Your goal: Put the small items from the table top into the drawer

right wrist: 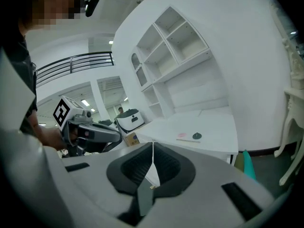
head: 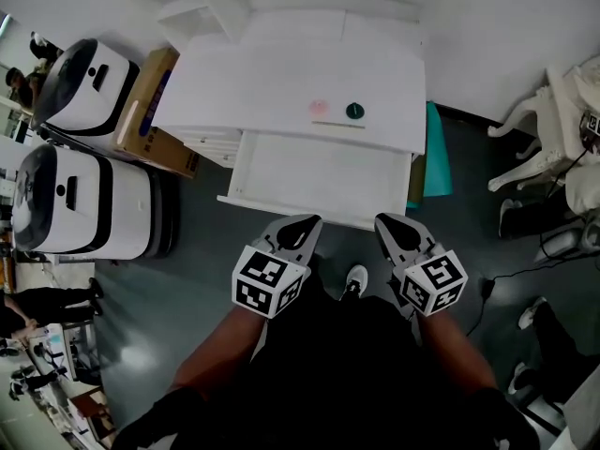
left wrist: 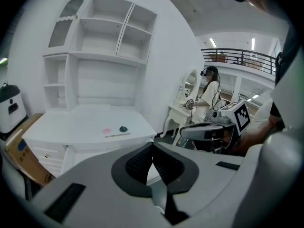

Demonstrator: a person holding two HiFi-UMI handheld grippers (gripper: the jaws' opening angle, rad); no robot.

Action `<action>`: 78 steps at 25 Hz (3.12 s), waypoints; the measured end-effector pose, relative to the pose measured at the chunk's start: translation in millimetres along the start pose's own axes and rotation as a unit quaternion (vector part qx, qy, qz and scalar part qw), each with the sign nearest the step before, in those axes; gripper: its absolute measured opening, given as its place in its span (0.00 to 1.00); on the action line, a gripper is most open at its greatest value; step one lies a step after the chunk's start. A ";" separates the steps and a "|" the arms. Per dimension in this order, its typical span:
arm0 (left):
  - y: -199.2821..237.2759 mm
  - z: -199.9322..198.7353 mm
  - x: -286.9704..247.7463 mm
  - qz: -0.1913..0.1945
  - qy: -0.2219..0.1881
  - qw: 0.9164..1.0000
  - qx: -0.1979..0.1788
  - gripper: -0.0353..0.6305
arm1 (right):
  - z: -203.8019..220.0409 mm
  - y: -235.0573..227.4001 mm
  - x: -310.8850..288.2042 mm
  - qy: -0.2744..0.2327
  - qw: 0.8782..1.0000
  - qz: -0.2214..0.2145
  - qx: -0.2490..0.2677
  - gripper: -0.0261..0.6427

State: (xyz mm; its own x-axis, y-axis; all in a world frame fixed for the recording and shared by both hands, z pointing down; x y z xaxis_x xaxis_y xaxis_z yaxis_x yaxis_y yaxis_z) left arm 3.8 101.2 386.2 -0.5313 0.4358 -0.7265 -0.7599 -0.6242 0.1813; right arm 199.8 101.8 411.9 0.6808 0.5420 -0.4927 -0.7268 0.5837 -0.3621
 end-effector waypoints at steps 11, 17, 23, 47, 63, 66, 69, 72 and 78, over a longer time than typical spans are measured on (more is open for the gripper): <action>75.9 -7.3 4.0 0.020 0.007 1.000 -0.008 0.06 | -28.9 7.3 -64.3 0.011 0.999 0.035 0.006 0.08; 124.2 -17.3 4.5 0.036 -0.010 0.999 -0.004 0.06 | -47.9 6.7 -95.0 0.008 0.998 0.068 -0.004 0.08; 168.0 -26.6 -1.9 0.044 0.002 0.999 -0.025 0.06 | -75.0 12.2 -124.7 0.011 0.995 0.100 0.004 0.08; 231.1 -33.5 -35.5 0.074 0.040 0.996 -0.024 0.06 | -97.4 -75.7 -182.3 0.084 0.967 0.241 0.009 0.08; 214.9 -16.5 -58.2 -0.003 0.103 0.994 -0.047 0.06 | -67.0 -187.1 -278.9 0.217 0.950 0.220 0.047 0.15; 215.5 -19.5 -57.8 -0.003 0.100 0.995 -0.031 0.06 | -71.4 -196.4 -287.1 0.219 0.950 0.216 0.045 0.15; 215.6 -24.7 -59.0 -0.007 0.099 0.995 -0.026 0.06 | -75.6 -202.1 -295.7 0.230 0.949 0.210 0.050 0.15; 215.4 -29.8 -61.2 -0.007 0.094 0.995 -0.025 0.06 | -80.2 -207.0 -303.5 0.237 0.947 0.209 0.049 0.15; 217.4 -28.5 -61.9 0.015 0.092 0.995 0.020 0.06 | -72.8 -214.0 -311.8 0.264 0.942 0.204 0.030 0.15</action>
State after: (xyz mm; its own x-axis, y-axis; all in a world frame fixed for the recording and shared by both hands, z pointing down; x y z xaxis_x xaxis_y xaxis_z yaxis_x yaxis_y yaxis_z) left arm -117.9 -79.9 451.6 -0.4791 0.2900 -0.8285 -0.7616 -0.6065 0.2281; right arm 136.4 -236.1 585.5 0.1936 0.3614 -0.9121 -0.9009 0.4337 -0.0194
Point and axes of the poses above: the fingertips, and each gripper's own axes: x backward along the fingers, y to its left, z out of its underside, the point moved 7 cm from there along x, backward along the fingers, and after that the axes turned 13 degrees about y, right-handed, at the moved point
